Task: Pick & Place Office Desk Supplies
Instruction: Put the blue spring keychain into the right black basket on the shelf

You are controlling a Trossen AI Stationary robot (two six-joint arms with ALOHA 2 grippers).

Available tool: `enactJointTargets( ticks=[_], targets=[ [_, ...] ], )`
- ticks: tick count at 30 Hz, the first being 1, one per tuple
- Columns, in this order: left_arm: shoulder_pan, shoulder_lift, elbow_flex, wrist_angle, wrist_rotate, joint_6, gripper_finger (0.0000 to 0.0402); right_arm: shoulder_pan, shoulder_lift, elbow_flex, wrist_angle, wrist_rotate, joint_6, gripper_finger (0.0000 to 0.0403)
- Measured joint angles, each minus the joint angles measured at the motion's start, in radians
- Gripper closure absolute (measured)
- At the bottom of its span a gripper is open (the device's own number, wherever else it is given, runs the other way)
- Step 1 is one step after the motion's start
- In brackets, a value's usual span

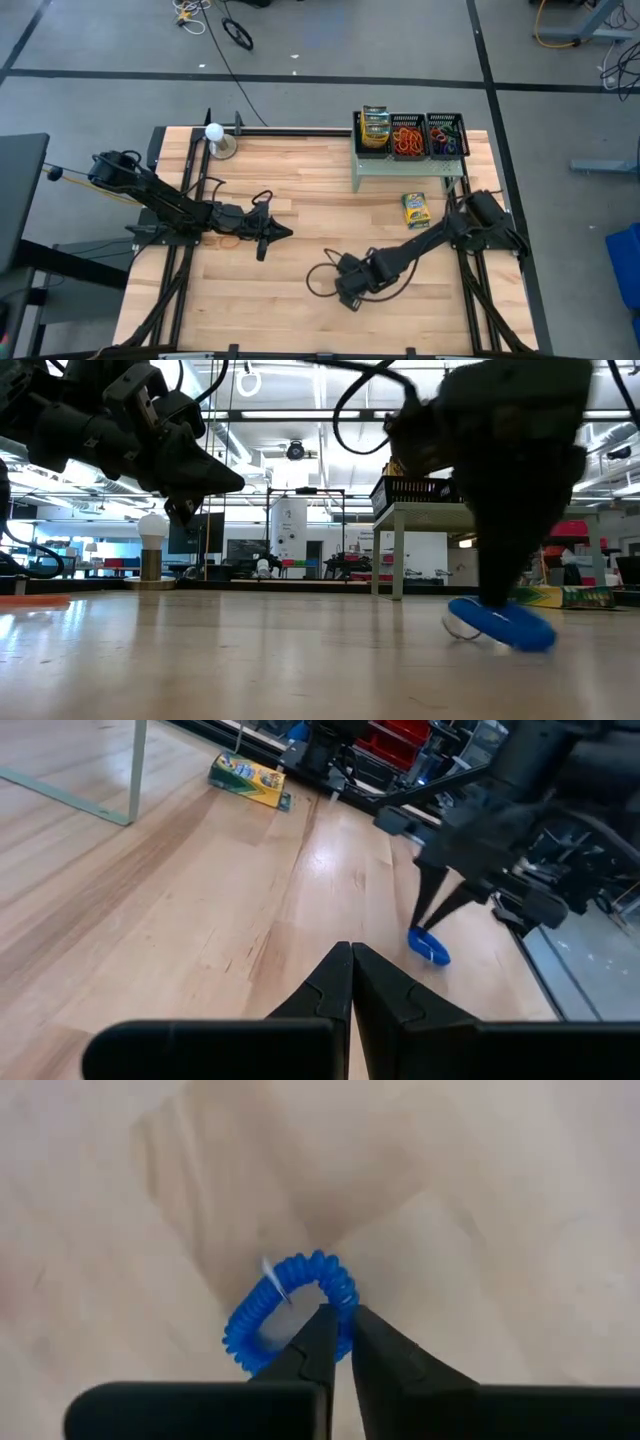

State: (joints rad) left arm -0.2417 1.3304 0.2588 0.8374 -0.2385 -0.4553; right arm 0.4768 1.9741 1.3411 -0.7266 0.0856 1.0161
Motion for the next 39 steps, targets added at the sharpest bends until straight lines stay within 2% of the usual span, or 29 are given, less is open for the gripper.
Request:
enactJointTargets(
  ticks=[6, 11, 15, 18, 25, 34, 39],
  targets=[
    [0.000, 0.000, 0.000, -0.003, -0.001, 0.013, 0.0388, -0.067, -0.001, 0.000, -0.006, 0.036, -0.006, 0.0347],
    [0.000, 0.000, 0.000, -0.004, -0.009, 0.009, 0.0388, -0.109, -0.039, -0.001, -0.019, 0.042, -0.048, 0.0285],
    [-0.001, 0.000, 0.000, -0.007, -0.008, 0.007, 0.0388, -0.105, -0.065, -0.001, -0.018, 0.045, -0.199, 0.0237],
    [-0.001, 0.000, 0.000, -0.007, -0.008, 0.007, 0.0388, -0.086, -0.070, -0.001, 0.011, 0.016, -0.354, 0.0218],
    [-0.001, 0.000, 0.000, -0.015, -0.008, 0.025, 0.0388, -0.052, -0.035, 0.000, 0.070, 0.002, -0.634, 0.0227],
    [-0.001, 0.002, -0.001, -0.034, -0.023, 0.024, 0.0388, -0.048, -0.005, -0.001, 0.126, -0.009, -0.833, 0.0257],
    [0.000, 0.006, -0.001, -0.036, -0.024, 0.016, 0.0388, -0.040, 0.004, -0.002, 0.111, -0.027, -0.849, 0.0259]
  ],
)
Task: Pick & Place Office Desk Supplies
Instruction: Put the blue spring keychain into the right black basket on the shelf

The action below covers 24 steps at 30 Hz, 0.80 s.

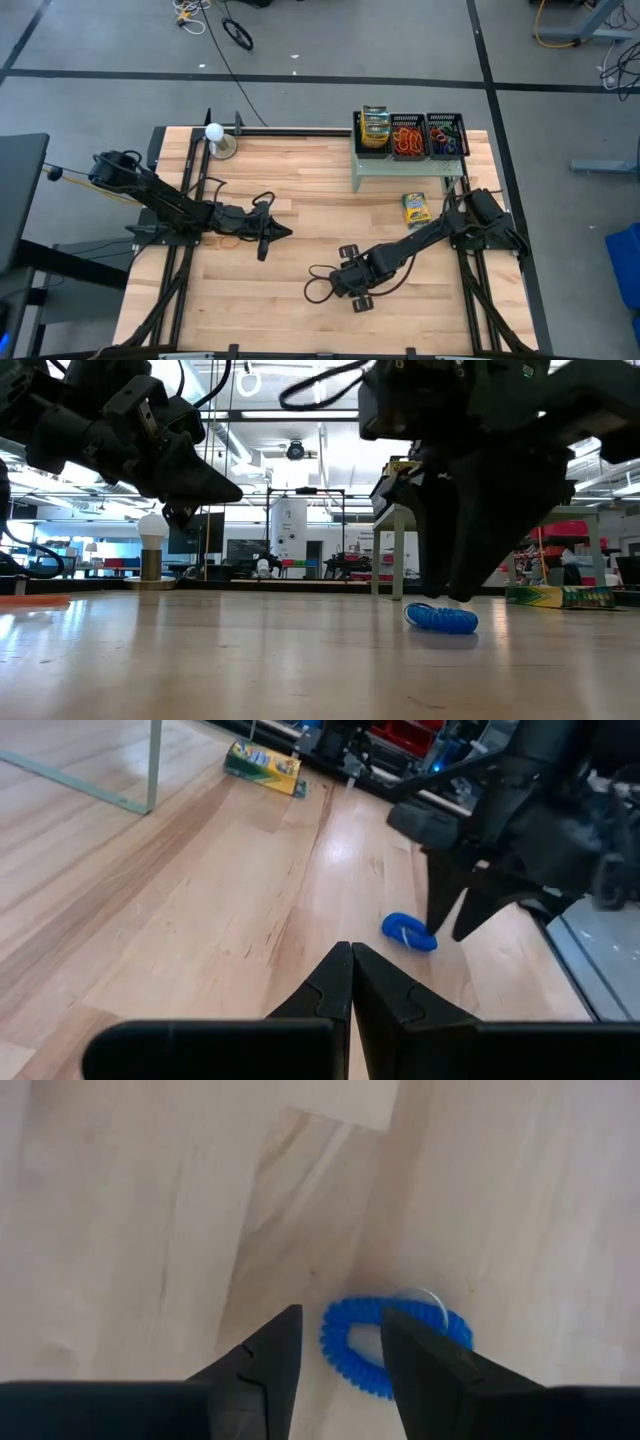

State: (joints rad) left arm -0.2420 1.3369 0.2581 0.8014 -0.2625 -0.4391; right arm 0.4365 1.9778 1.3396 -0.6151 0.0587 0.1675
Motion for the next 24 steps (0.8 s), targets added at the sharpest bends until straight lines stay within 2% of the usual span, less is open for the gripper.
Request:
enactJointTargets(
  ticks=[9, 17, 21, 24],
  targets=[
    [0.000, 0.000, 0.000, -0.008, -0.025, -0.001, 0.0388, -0.002, 0.015, -0.005, 0.006, -0.015, 0.034, 0.0263],
    [0.001, 0.000, 0.000, -0.005, -0.027, 0.001, 0.0388, -0.004, 0.050, -0.004, -0.016, 0.003, 0.050, 0.0299],
    [0.000, 0.000, 0.000, 0.001, -0.030, -0.017, 0.0388, -0.012, 0.050, -0.005, -0.030, 0.010, 0.142, 0.0335],
    [0.000, 0.000, 0.000, 0.003, -0.029, -0.017, 0.0389, -0.021, 0.048, -0.005, -0.035, 0.033, 0.302, 0.0362]
  ],
)
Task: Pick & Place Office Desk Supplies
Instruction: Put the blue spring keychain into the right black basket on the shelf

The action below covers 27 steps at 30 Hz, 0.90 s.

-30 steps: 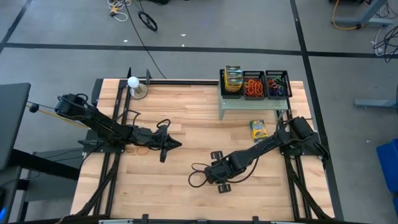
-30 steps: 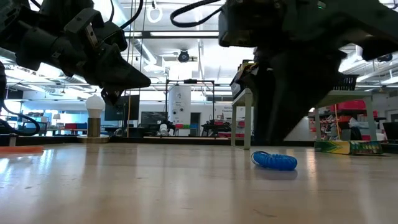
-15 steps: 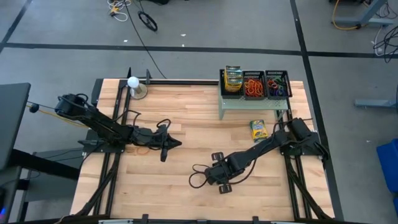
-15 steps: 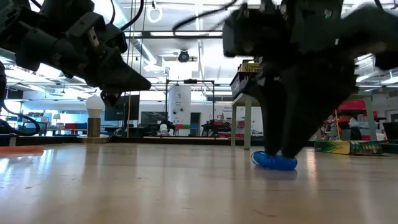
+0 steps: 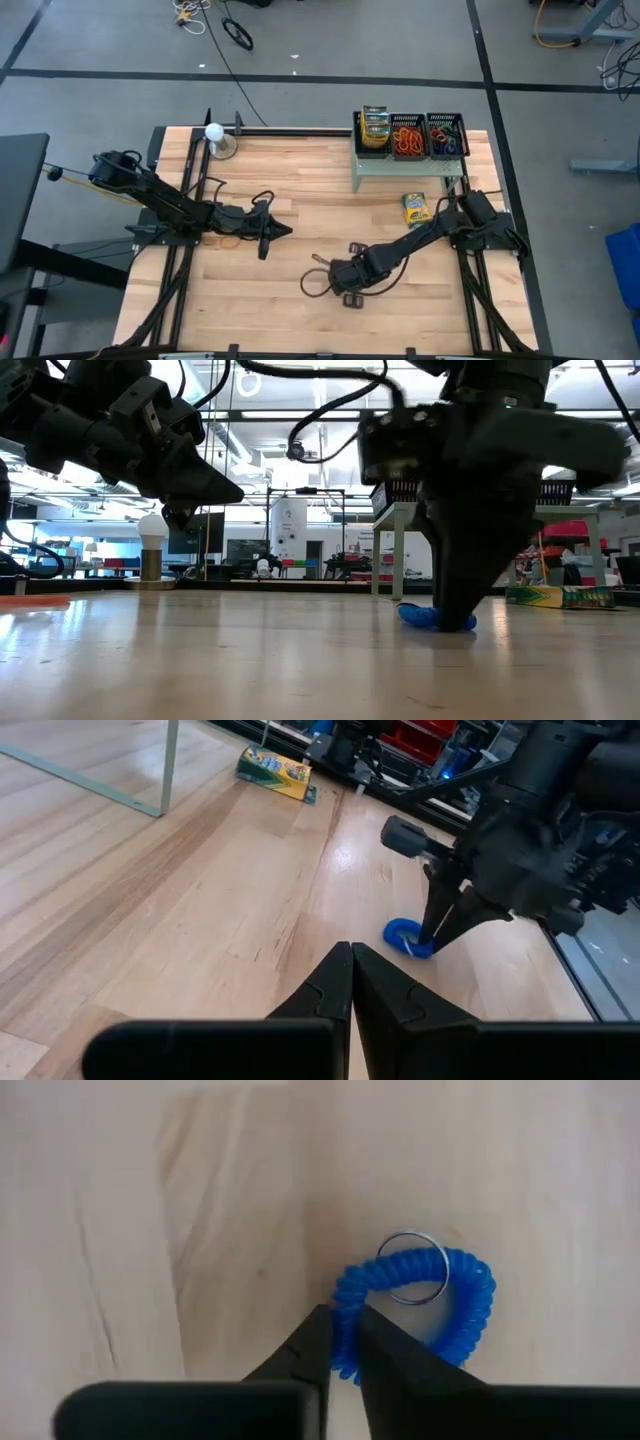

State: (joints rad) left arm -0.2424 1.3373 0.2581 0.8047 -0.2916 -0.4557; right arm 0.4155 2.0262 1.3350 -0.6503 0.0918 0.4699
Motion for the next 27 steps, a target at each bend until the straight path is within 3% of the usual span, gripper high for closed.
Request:
enactJointTargets(
  ticks=[3, 7, 12, 17, 22, 27],
  targets=[
    [0.000, 0.000, 0.000, 0.000, 0.003, -0.001, 0.0389, -0.020, -0.001, 0.000, -0.005, -0.017, 0.247, 0.0375],
    [0.000, 0.000, 0.000, 0.000, 0.004, -0.005, 0.0389, -0.038, -0.001, 0.000, -0.006, -0.023, 0.613, 0.0362],
    [0.000, 0.000, 0.000, 0.000, 0.007, -0.005, 0.0389, -0.045, -0.001, -0.002, 0.041, 0.023, 0.800, 0.0333],
    [0.000, 0.000, 0.000, 0.000, 0.007, -0.005, 0.0389, -0.060, -0.017, -0.003, 0.039, 0.050, 0.715, 0.0285],
    [0.000, 0.000, 0.000, -0.001, 0.011, -0.005, 0.0389, -0.068, -0.061, -0.003, 0.023, 0.013, 0.404, 0.0239],
    [0.000, 0.000, 0.000, -0.001, 0.015, -0.006, 0.0389, -0.064, -0.069, -0.003, -0.062, -0.013, 0.156, 0.0235]
  ],
)
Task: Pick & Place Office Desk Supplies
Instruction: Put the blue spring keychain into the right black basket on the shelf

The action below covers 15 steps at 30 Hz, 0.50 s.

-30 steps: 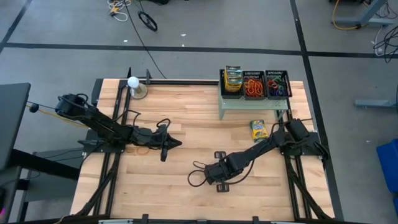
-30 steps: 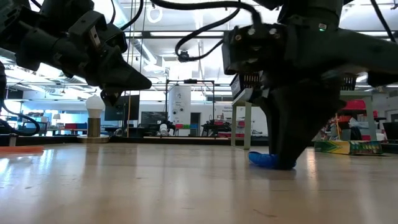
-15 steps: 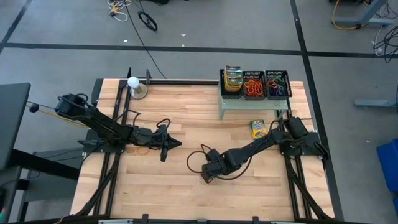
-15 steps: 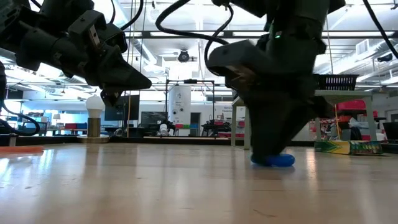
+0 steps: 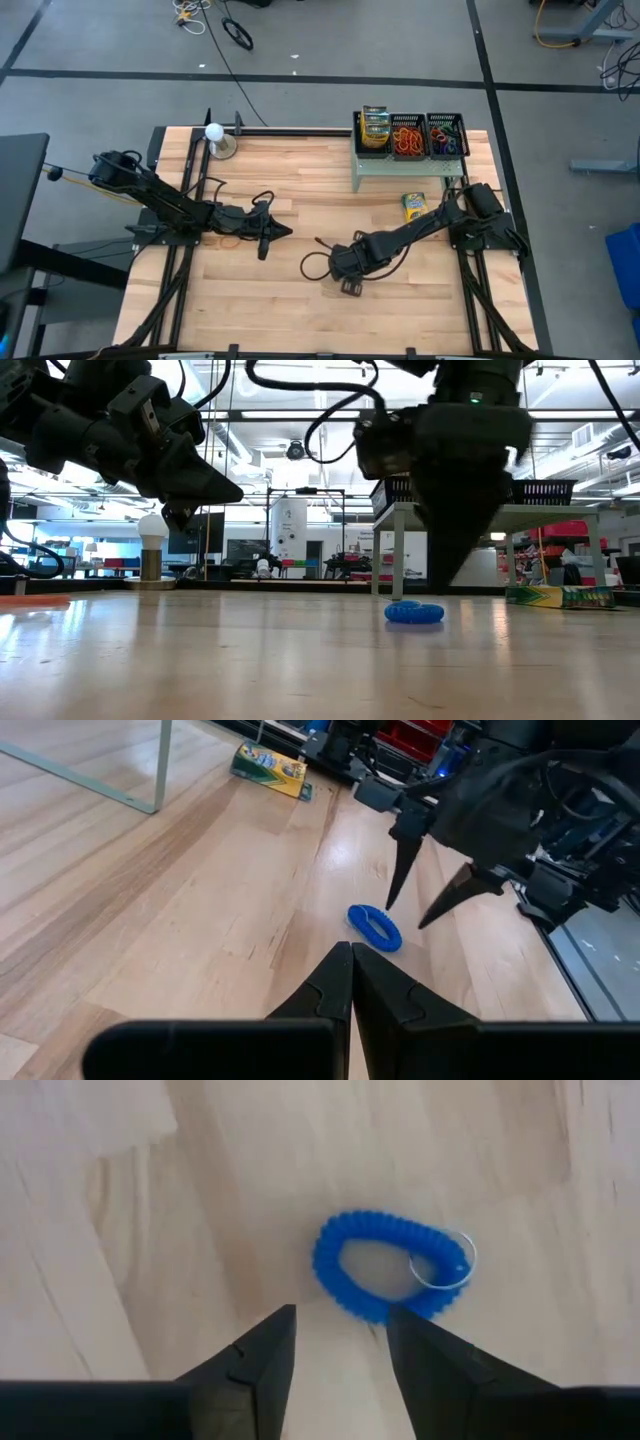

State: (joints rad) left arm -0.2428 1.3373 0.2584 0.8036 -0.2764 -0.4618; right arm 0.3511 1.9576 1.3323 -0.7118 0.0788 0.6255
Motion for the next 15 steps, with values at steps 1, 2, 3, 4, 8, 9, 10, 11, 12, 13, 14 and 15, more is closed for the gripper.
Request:
enactJointTargets(
  ticks=[1, 2, 3, 4, 8, 9, 10, 11, 12, 13, 14, 15],
  targets=[
    [0.000, 0.000, 0.000, 0.000, 0.000, 0.000, 0.0389, 0.000, 0.000, 0.000, -0.009, 0.006, -0.036, 0.0238],
    [0.000, 0.000, 0.000, 0.000, 0.000, 0.000, 0.0389, 0.000, 0.000, 0.000, -0.012, 0.020, -0.071, 0.0241],
    [0.000, 0.000, 0.000, 0.000, 0.000, 0.000, 0.0389, 0.001, 0.000, 0.000, -0.012, 0.037, -0.110, 0.0245],
    [0.000, 0.000, 0.000, 0.000, 0.000, 0.000, 0.0389, 0.000, 0.000, 0.000, -0.008, 0.053, -0.147, 0.0249],
    [0.000, 0.000, 0.000, 0.000, -0.001, 0.000, 0.0389, -0.003, 0.000, 0.000, 0.036, 0.059, -0.277, 0.0264],
    [0.000, 0.000, 0.000, 0.000, -0.002, 0.000, 0.0389, -0.003, 0.000, 0.000, 0.054, 0.058, -0.312, 0.0266],
    [0.000, 0.000, 0.000, 0.000, -0.002, 0.000, 0.0389, -0.004, 0.000, 0.000, 0.076, 0.049, -0.345, 0.0268],
    [0.000, 0.000, 0.000, 0.000, -0.002, 0.001, 0.0389, -0.005, 0.000, 0.000, 0.096, 0.032, -0.376, 0.0269],
    [0.000, 0.000, 0.000, 0.000, -0.002, 0.003, 0.0389, -0.008, 0.000, 0.000, 0.111, 0.007, -0.399, 0.0270],
    [0.000, 0.000, 0.000, 0.000, -0.003, 0.006, 0.0389, -0.009, 0.004, 0.001, 0.121, -0.015, -0.410, 0.0270],
    [0.000, 0.000, 0.000, 0.000, -0.003, 0.010, 0.0389, -0.012, 0.007, 0.002, 0.126, -0.028, -0.415, 0.0270],
    [0.000, 0.000, 0.000, 0.000, -0.003, 0.011, 0.0389, -0.014, 0.010, 0.002, 0.117, -0.035, -0.416, 0.0270]
  ],
)
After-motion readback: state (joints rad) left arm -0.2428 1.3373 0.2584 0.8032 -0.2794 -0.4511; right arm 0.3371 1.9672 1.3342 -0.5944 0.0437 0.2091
